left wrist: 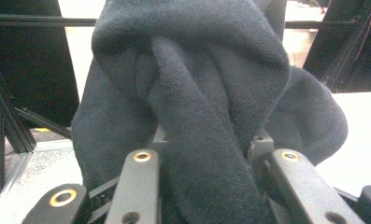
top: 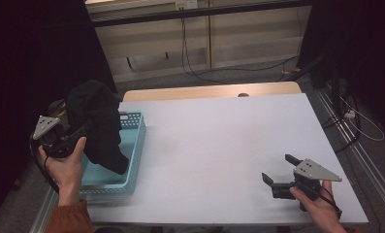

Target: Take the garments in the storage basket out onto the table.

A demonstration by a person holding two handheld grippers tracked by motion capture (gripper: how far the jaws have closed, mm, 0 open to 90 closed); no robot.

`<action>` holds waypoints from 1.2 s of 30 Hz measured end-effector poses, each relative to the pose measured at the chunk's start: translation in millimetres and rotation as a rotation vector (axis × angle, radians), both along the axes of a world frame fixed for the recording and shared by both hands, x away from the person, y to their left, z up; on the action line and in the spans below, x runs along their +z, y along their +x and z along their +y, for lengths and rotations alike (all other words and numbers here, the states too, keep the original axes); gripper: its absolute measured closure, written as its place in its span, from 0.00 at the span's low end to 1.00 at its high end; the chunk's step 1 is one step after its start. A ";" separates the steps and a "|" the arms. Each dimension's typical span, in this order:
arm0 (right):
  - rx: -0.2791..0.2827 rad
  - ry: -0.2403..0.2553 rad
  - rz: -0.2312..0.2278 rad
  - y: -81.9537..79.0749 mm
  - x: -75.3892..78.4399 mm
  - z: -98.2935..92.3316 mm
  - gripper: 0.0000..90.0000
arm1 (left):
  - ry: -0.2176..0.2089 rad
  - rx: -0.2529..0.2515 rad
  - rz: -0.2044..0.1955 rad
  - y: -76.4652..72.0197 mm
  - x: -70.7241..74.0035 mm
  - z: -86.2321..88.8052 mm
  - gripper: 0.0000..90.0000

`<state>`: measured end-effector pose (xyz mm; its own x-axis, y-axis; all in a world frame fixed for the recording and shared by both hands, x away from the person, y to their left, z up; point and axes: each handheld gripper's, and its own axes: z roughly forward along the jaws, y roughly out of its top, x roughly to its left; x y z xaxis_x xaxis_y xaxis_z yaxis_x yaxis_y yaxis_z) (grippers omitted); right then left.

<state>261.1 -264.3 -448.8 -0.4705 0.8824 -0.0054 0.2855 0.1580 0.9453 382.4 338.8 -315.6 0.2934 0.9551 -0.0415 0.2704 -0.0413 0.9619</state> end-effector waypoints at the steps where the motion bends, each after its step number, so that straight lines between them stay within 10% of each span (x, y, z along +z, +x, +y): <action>1: -0.001 0.000 0.000 0.0 0.0 0.0 0.00 | -0.004 0.004 -0.004 -1.2 1.3 -0.1 0.74; 36: 0.002 -0.004 0.004 1.0 -0.4 1.6 0.00 | -0.053 -0.019 -0.115 -14.5 44.6 -6.4 0.74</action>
<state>262.1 -262.7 -449.2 -0.4723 0.8814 -0.0071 0.2888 0.1624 0.9435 367.9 332.4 -271.0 0.3173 0.9467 -0.0564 0.1576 0.0060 0.9875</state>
